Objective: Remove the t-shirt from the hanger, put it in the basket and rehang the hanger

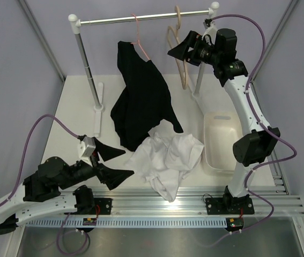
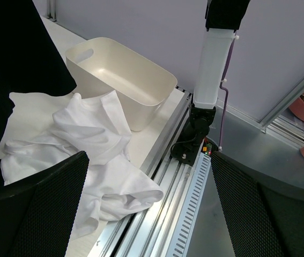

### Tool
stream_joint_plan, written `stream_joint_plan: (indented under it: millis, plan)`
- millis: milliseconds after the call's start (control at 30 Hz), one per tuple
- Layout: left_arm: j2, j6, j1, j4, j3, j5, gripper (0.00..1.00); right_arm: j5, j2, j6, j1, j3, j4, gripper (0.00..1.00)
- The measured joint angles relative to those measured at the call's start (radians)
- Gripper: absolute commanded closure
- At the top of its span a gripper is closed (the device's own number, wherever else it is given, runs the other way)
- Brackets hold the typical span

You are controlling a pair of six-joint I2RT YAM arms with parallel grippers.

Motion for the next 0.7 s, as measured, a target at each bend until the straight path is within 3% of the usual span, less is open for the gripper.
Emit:
stream_joint_plan:
  millis: [133, 267, 467, 700]
  plan:
    - [0.003, 0.006, 0.0, 0.022, 0.0, -0.005, 0.01, 0.055, -0.063, -0.078, 0.0, -0.03, -0.113, 0.0]
    - [0.025, 0.01, 0.0, 0.072, 0.0, -0.005, 0.01, 0.209, -0.226, -0.177, 0.0, -0.148, -0.247, 0.01]
    - [0.119, 0.024, 0.0, 0.109, 0.0, -0.071, 0.01, 0.338, -0.492, -0.263, 0.0, -0.386, -0.32, 0.0]
    - [0.164, 0.011, 0.0, 0.124, 0.0, -0.187, 0.01, 0.344, -0.764, -0.272, 0.001, -0.708, -0.371, 0.01]
